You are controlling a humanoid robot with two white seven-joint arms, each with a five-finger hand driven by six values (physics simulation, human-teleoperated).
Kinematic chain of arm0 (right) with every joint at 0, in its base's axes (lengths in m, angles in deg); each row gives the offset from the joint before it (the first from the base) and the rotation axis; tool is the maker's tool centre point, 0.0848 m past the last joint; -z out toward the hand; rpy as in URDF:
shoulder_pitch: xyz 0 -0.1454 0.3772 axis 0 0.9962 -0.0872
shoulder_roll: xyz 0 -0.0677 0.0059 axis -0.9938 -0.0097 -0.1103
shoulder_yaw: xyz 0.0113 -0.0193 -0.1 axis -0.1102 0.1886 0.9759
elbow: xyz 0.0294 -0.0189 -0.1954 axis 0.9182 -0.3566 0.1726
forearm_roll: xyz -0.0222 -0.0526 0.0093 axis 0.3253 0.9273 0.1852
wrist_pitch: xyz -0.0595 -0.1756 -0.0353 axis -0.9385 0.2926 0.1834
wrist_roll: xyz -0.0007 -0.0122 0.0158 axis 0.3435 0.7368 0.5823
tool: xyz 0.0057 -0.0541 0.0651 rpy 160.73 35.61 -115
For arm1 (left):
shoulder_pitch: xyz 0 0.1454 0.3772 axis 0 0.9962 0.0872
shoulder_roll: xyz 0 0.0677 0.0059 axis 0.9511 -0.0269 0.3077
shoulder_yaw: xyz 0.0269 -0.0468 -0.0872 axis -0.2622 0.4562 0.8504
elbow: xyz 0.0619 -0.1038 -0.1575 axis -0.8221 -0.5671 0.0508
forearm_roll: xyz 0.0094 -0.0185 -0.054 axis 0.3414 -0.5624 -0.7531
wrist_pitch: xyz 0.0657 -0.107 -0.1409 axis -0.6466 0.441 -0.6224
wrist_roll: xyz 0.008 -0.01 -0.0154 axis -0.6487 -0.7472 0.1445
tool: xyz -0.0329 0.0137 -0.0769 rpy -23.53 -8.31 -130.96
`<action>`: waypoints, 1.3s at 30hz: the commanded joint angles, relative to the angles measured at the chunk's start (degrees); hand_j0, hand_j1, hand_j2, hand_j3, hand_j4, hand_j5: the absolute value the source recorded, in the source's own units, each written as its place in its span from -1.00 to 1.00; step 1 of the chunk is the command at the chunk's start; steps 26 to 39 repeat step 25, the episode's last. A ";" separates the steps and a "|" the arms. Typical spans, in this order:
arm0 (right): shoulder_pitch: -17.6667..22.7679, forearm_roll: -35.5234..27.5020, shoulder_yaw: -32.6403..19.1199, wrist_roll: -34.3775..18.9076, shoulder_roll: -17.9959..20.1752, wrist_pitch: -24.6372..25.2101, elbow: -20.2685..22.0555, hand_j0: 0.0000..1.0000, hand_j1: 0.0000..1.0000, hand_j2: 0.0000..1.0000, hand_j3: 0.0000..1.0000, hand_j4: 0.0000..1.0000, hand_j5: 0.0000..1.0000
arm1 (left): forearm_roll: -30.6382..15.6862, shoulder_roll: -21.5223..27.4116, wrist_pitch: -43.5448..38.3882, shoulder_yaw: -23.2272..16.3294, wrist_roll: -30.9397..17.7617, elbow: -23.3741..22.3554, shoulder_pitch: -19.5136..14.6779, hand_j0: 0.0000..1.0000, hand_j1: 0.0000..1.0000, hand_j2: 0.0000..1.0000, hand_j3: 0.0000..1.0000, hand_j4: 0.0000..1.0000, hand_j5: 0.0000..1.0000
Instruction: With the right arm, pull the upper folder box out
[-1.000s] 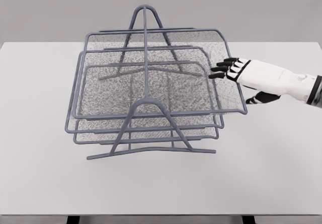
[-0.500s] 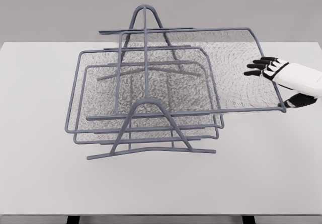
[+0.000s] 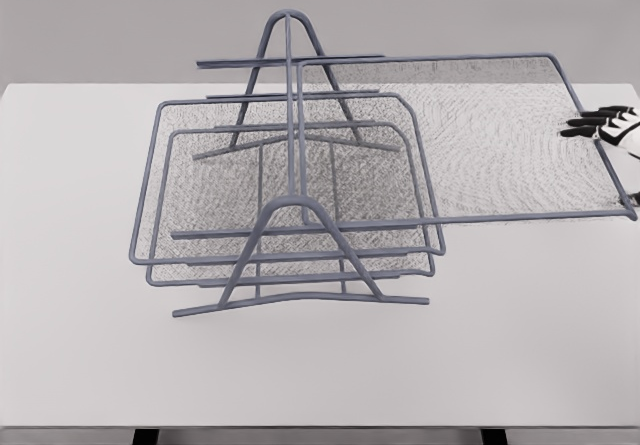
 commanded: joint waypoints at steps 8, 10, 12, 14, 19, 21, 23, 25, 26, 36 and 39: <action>-14.85 -4.75 5.41 -0.05 8.27 -0.29 1.69 1.00 1.00 1.00 1.00 1.00 1.00 | 0.02 0.00 0.00 -0.01 0.00 -0.01 0.00 1.00 1.00 1.00 1.00 1.00 1.00; -16.88 -7.03 10.78 -0.05 7.66 2.11 7.85 1.00 1.00 1.00 1.00 1.00 1.00 | 0.02 0.00 0.00 -0.01 0.00 -0.01 0.00 1.00 1.00 1.00 1.00 1.00 1.00; -16.44 -9.67 12.80 -0.05 7.57 2.28 10.49 1.00 1.00 1.00 1.00 1.00 1.00 | 0.02 0.00 0.00 -0.09 0.00 -0.01 0.00 1.00 1.00 1.00 1.00 1.00 1.00; -16.96 -9.76 14.11 -0.05 6.51 1.58 11.01 1.00 1.00 1.00 1.00 1.00 1.00 | 0.02 0.00 0.00 -0.01 0.00 -0.01 0.00 1.00 1.00 1.00 1.00 1.00 1.00; -25.75 -9.67 24.74 -0.05 -3.77 -0.01 11.19 1.00 1.00 1.00 1.00 1.00 1.00 | 0.02 0.00 0.00 -0.09 -0.09 -0.19 0.09 1.00 1.00 1.00 1.00 1.00 1.00; -27.78 -9.67 27.04 -0.05 -5.18 1.67 11.19 1.00 1.00 1.00 1.00 1.00 1.00 | 0.02 0.00 0.00 -0.09 -0.09 -0.10 0.09 1.00 1.00 1.00 1.00 1.00 1.00; -27.51 -9.67 28.53 -0.05 -5.09 1.49 11.19 1.00 1.00 1.00 1.00 1.00 1.00 | 0.02 0.00 0.00 -0.01 -0.09 -0.01 0.09 1.00 1.00 1.00 1.00 1.00 1.00; -27.33 -9.58 28.53 -0.05 -4.56 1.40 11.19 1.00 1.00 1.00 1.00 1.00 1.00 | 0.02 0.00 0.00 -0.01 -0.09 -0.01 0.00 1.00 1.00 1.00 1.00 1.00 1.00; -27.33 -9.58 28.53 -0.05 -4.56 1.40 11.19 1.00 1.00 1.00 1.00 1.00 1.00 | 0.02 0.00 0.00 -0.01 -0.09 -0.01 0.00 1.00 1.00 1.00 1.00 1.00 1.00; -27.33 -9.58 28.53 -0.05 -4.56 1.40 11.19 1.00 1.00 1.00 1.00 1.00 1.00 | 0.02 0.00 0.00 -0.01 -0.09 -0.01 0.00 1.00 1.00 1.00 1.00 1.00 1.00; -27.33 -9.58 28.53 -0.05 -4.56 1.40 11.19 1.00 1.00 1.00 1.00 1.00 1.00 | 0.02 0.00 0.00 -0.01 -0.09 -0.01 0.00 1.00 1.00 1.00 1.00 1.00 1.00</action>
